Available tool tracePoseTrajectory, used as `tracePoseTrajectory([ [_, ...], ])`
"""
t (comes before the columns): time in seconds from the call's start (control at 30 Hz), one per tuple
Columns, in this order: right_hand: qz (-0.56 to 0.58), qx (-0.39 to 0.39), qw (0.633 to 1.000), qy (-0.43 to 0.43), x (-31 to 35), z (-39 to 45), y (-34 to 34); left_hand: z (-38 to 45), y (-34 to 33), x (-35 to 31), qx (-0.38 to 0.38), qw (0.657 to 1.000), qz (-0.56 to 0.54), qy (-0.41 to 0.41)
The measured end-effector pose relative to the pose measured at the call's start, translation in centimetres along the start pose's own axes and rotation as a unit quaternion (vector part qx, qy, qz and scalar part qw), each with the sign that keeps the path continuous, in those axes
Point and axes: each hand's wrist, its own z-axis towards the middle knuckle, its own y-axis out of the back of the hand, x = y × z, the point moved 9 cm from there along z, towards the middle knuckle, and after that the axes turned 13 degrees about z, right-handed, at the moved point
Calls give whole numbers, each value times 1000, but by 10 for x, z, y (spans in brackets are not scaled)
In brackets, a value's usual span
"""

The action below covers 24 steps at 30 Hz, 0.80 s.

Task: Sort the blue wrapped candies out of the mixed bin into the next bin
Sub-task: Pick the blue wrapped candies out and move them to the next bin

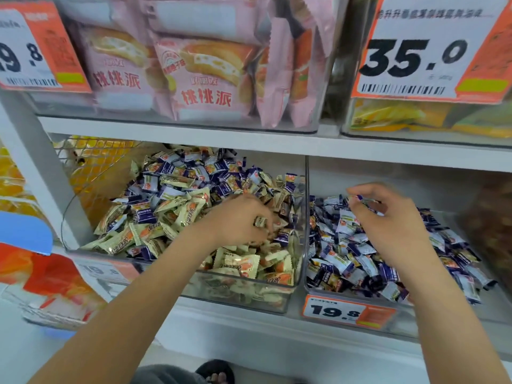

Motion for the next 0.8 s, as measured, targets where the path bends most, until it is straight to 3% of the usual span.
tracePoseTrajectory([
  [0.13, 9, 7, 1000, -5, -1, -1, -3, -3, 8, 1, -17, 991, 128, 20],
  [0.3, 12, -6, 1000, -5, 0, -2, -1, 4, 1, -26, -31, 979, 198, -46],
  [0.4, 21, -16, 1000, -2, 0, -3, 0, 13, -6, -39, -28, 986, 136, -95],
  [0.5, 32, -17, 999, -5, 0, -3, 0, 22, -17, -33, 24, 996, 30, -75],
  [0.67, 34, -6, 999, -11, -3, -3, -7, 28, -27, -31, 52, 990, 129, -37],
  [0.8, 32, 4, 999, -2, -1, -3, -10, 22, -13, -28, 6, 1000, 9, -22],
])
